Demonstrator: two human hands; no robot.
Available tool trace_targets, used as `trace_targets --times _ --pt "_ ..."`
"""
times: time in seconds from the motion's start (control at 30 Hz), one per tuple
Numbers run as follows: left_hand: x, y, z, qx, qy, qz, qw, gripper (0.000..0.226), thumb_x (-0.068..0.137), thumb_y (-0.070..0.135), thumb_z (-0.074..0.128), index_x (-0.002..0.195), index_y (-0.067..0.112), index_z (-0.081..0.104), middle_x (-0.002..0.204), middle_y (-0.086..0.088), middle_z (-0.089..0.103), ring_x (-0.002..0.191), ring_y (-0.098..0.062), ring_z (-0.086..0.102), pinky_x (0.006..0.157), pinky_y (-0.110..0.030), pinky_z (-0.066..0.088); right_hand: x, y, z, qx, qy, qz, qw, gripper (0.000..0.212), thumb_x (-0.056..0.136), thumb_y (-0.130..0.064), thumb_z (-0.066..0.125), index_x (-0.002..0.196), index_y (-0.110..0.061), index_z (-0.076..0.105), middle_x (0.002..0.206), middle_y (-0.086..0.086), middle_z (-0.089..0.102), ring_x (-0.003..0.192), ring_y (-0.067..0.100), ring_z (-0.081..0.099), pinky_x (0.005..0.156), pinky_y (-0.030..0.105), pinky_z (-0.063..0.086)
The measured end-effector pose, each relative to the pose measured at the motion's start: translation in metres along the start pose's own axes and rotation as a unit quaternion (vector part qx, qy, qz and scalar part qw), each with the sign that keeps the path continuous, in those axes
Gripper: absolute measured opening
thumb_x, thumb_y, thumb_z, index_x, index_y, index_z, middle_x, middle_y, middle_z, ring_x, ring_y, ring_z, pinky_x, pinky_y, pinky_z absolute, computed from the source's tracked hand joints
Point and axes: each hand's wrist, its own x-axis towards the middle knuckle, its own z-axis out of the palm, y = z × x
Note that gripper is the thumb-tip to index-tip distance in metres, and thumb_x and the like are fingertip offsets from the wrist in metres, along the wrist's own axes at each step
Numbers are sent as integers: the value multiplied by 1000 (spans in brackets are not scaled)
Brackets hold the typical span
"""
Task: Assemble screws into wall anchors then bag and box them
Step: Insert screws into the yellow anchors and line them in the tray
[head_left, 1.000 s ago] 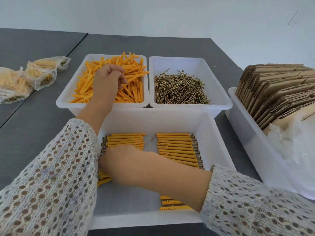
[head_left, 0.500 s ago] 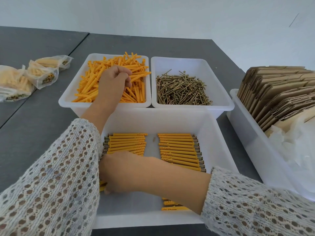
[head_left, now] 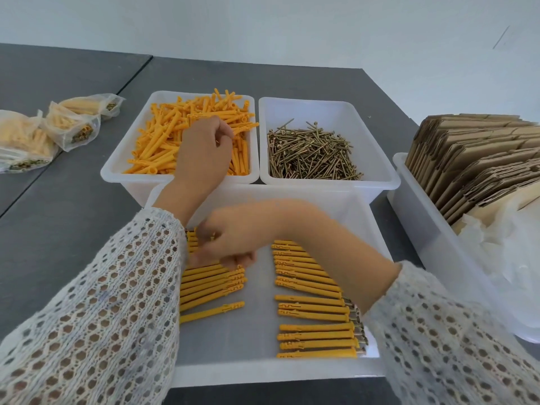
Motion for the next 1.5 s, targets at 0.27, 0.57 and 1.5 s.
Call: trace_targets --times 0.27,0.57,1.5 --pt "-5 3 5 131 14 4 991 19 92 17 45 91 23 63 91 6 61 77 -18 54 58 -31 38 -11 44 -33 188 450 21 873 33 100 -18 47 67 -9 47 54 -1 33 45 13 30 45 24 30" --pt "-5 0 8 255 -63 -32 964 25 97 29 42 93 21 65 85 0 65 77 -26 59 60 -31 42 -27 126 -51 61 632 247 732 20 94 -13 43 74 -12 43 65 0 41 56 15 34 50 26 28" --pt "0 -4 7 126 -57 -31 990 8 91 20 54 96 26 56 78 11 55 73 -16 54 57 -30 39 -21 136 -61 55 330 348 876 16 87 -30 46 78 -17 44 73 0 43 72 22 44 72 37 39"
